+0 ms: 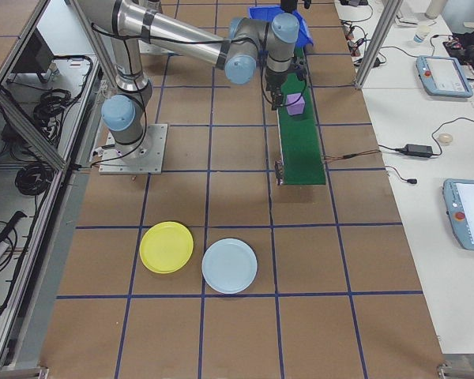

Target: Move block left to right into plate

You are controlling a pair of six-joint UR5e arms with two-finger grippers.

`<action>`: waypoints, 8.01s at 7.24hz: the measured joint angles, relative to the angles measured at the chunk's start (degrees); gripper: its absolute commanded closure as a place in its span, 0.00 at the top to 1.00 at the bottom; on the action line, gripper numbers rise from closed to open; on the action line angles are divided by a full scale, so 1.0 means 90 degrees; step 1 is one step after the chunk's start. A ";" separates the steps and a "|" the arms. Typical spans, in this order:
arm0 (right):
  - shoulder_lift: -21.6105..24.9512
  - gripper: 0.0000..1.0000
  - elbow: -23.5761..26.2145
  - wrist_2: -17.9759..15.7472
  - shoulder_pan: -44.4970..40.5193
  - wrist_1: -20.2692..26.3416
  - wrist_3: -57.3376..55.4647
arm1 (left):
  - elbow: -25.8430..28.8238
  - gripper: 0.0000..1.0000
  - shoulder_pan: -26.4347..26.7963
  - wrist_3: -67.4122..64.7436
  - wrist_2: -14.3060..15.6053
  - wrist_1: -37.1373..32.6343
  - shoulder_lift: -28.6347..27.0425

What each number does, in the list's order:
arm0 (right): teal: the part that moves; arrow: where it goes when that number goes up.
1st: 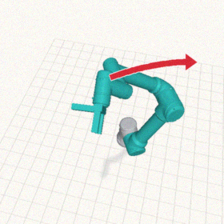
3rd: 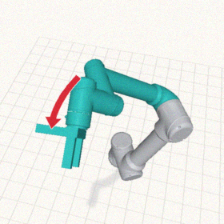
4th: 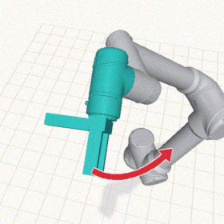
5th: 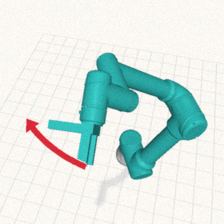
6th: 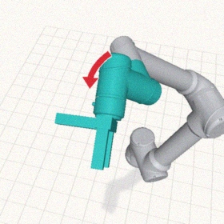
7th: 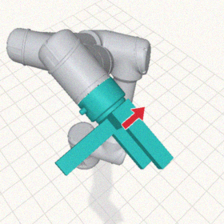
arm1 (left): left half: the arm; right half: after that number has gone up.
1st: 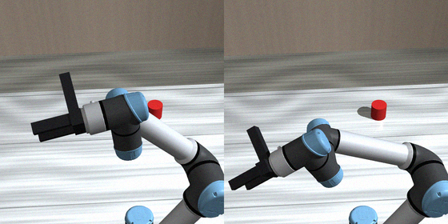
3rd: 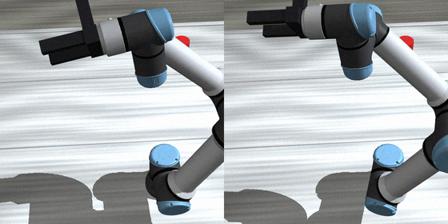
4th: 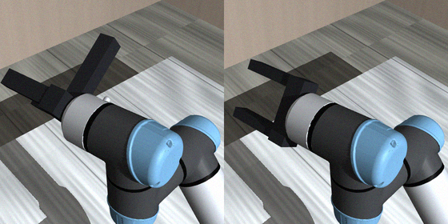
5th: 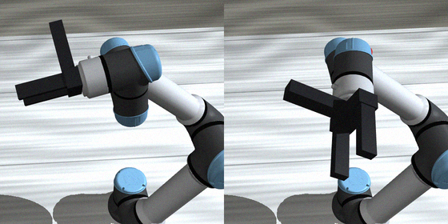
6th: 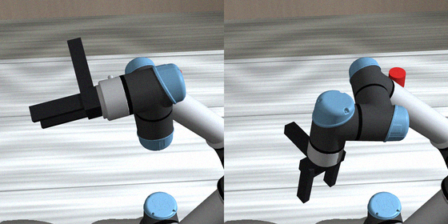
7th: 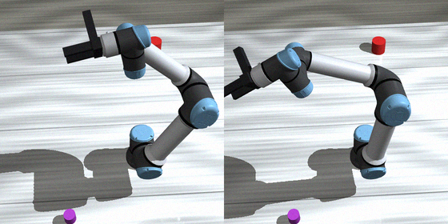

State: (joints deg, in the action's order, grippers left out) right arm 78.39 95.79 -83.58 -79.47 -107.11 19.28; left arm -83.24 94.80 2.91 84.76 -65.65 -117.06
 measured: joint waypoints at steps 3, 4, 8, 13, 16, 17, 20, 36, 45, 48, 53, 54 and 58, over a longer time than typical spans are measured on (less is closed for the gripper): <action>-0.0817 1.00 -0.0400 0.0490 0.0022 -0.0577 -0.0517 | -0.0198 0.55 0.0070 -0.0141 0.0027 0.0095 -0.0066; -0.1008 1.00 -0.0436 0.0552 0.0022 -0.0779 -0.0574 | -0.0257 0.60 0.0077 -0.0142 0.0032 0.0121 -0.0073; -0.1351 1.00 -0.0467 0.0591 0.0022 -0.1188 -0.0693 | -0.0306 1.00 0.0163 -0.0202 0.0149 0.0217 -0.0048; -0.1602 0.35 -0.0376 -0.0132 0.0030 -0.1644 -0.0175 | 0.0086 1.00 0.0036 -0.0241 0.0823 -0.0799 0.1033; -0.1213 0.33 -0.0371 -0.1214 0.0311 -0.1618 0.1208 | 0.0017 1.00 -0.0630 -0.0164 0.1079 -0.2506 0.2255; -0.1022 0.33 -0.0350 -0.1592 0.0719 -0.1605 0.2089 | -0.0032 1.00 -0.0692 -0.0147 0.1086 -0.2940 0.2602; -0.0762 0.33 -0.0147 -0.2001 0.2814 -0.1674 0.4882 | -0.0376 1.00 -0.0329 -0.0166 0.1122 -0.3404 0.3036; -0.0363 0.97 0.0043 -0.0550 0.1750 -0.1294 0.2068 | -0.0341 1.00 -0.0757 0.0562 0.0202 -0.3758 0.3230; -0.1116 0.98 -0.0665 0.0991 -0.0637 -0.1203 -0.3054 | -0.0368 1.00 -0.0722 0.0478 0.0195 -0.3765 0.3231; -0.1309 0.98 -0.0576 0.0919 -0.0691 -0.1223 -0.3185 | -0.0386 1.00 -0.0715 0.0468 0.0185 -0.3759 0.3231; -0.1717 0.36 -0.0405 0.0221 -0.0676 -0.1624 -0.2578 | -0.0389 1.00 -0.0709 0.0444 0.0105 -0.3759 0.3231; -0.1691 0.30 -0.0428 0.0130 -0.0662 -0.1631 -0.2381 | -0.0389 1.00 -0.0709 0.0393 0.0096 -0.3758 0.3231; -0.0840 0.22 -0.0472 -0.0585 0.0088 -0.0752 -0.0543 | -0.0380 1.00 -0.0709 0.0280 0.0011 -0.3750 0.3232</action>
State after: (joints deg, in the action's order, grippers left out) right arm 70.83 91.54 -88.84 -78.68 -113.87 14.39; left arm -86.66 88.42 5.44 84.85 -99.41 -87.97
